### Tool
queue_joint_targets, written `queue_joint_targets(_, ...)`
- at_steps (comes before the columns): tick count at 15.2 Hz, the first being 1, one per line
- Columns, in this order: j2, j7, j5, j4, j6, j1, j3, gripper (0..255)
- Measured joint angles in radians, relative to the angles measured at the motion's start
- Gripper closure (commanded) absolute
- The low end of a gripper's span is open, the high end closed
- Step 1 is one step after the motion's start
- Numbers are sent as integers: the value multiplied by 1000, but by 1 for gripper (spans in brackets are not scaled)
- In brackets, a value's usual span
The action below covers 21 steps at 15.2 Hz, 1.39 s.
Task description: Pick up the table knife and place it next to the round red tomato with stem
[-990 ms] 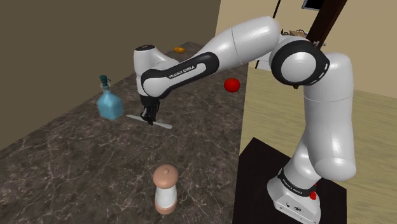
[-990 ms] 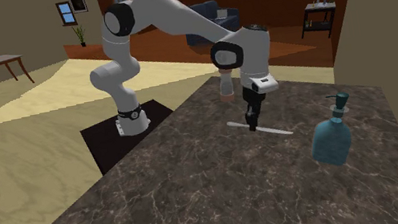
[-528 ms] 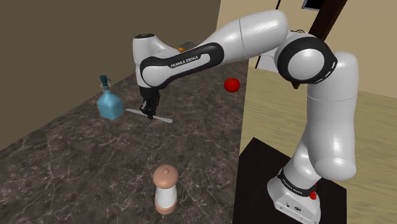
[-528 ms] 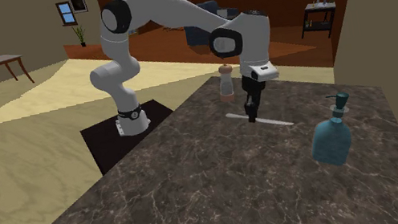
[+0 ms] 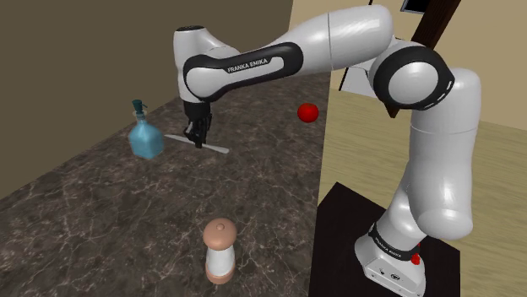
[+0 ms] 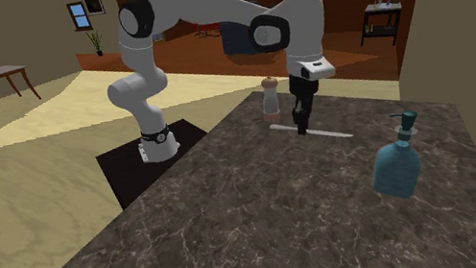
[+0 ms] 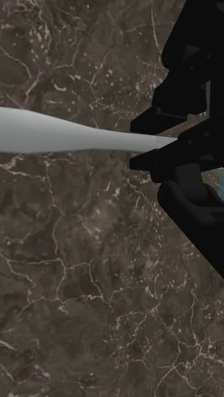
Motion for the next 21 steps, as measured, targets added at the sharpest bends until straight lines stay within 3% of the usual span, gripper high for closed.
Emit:
queue_joint_targets(9, -22, -13, 5, 73, -94, -5, 0, 255)
queue_joint_targets(16, -99, -150, 26, -42, -52, -104, -41, 255)
queue_joint_targets(21, -113, -257, 38, -51, -54, -174, -75, 255)
